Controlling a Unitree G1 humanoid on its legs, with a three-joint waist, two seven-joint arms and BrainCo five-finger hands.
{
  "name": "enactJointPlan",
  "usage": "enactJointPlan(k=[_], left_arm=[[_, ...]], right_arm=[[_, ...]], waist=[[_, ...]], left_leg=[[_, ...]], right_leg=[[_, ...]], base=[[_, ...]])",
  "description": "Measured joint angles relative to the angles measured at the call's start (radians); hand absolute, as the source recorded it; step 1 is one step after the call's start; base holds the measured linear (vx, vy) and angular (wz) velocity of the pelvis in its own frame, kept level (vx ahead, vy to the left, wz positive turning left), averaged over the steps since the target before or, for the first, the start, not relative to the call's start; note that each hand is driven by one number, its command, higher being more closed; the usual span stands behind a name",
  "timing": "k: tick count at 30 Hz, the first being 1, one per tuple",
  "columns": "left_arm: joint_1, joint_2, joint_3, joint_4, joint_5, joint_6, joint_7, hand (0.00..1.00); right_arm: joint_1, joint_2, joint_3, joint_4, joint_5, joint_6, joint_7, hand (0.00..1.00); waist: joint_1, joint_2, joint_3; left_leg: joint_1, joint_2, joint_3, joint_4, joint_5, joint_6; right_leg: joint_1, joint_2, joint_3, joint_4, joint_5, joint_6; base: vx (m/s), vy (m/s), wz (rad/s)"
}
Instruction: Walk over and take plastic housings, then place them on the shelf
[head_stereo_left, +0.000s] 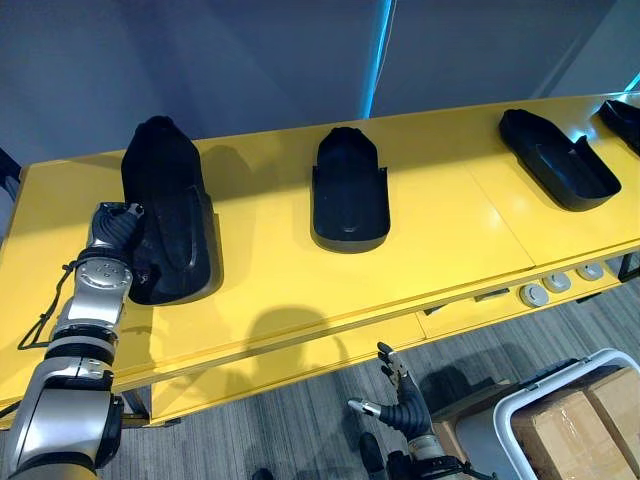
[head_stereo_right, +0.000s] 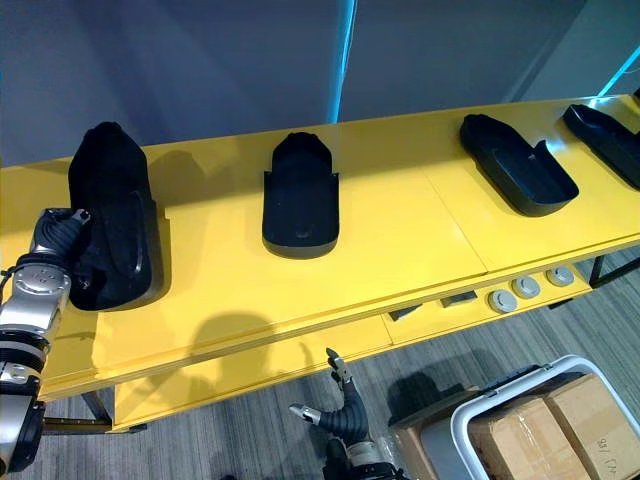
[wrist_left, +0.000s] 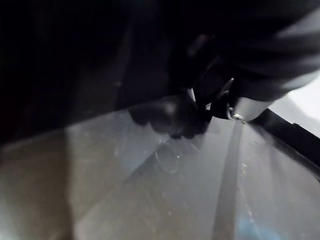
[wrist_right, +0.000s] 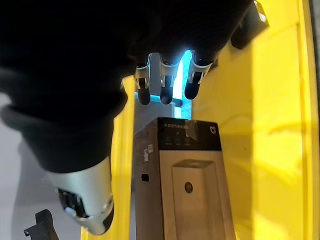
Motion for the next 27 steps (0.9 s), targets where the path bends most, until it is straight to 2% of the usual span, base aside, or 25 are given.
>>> enactJointPlan(k=[2,3,8,19,21,27], left_arm=[[-0.007,0.013,0.029,0.012,0.021,0.006,0.001,1.00],[-0.017,0.014,0.034,0.037,0.028,0.011,0.001,0.00],[-0.033,0.027,0.054,0.092,0.067,0.028,0.030,0.00],[-0.038,0.023,0.109,0.077,0.053,0.044,0.064,0.00],[-0.033,0.009,0.109,0.032,0.026,0.051,0.072,0.00],[0.056,-0.050,0.108,-0.293,-0.126,0.028,0.109,0.00]], right_arm=[[0.000,0.000,0.009,0.001,0.001,0.000,0.001,0.00],[0.000,0.000,0.009,0.002,0.001,0.000,0.001,0.00],[0.000,0.000,0.009,0.004,0.002,0.000,0.004,0.00],[0.000,0.000,0.010,0.017,0.002,0.000,0.004,0.00],[0.000,0.000,0.009,0.017,0.002,0.000,0.004,0.00],[-0.011,0.001,0.003,0.018,-0.003,0.003,0.004,0.00]], waist=[[-0.001,0.000,0.004],[0.000,0.000,0.005],[0.001,-0.001,0.029],[0.005,-0.004,0.036],[0.009,-0.005,0.036],[0.014,-0.005,0.036]], left_leg=[[-0.009,0.000,0.000,0.002,0.001,0.001],[-0.009,0.001,-0.001,0.002,0.001,0.001],[-0.009,0.001,-0.001,0.004,0.001,0.001],[-0.010,0.002,-0.001,0.004,0.001,0.001],[-0.007,0.002,-0.006,0.005,0.001,0.001],[0.018,0.002,-0.027,0.007,0.001,0.001]], right_leg=[[-0.008,0.000,0.001,0.002,0.000,0.000],[-0.008,0.001,0.000,0.002,0.000,0.000],[-0.009,0.001,0.001,0.003,0.000,0.000],[-0.013,0.003,0.011,0.003,0.001,0.001],[-0.008,0.003,0.008,0.003,0.001,0.001],[0.031,0.000,-0.011,-0.002,0.001,0.001]], base=[[-0.02,0.004,0.00],[0.00,0.000,0.00],[0.00,0.000,0.00],[0.00,0.003,-0.01],[0.00,0.007,0.06],[0.00,0.005,0.08]])
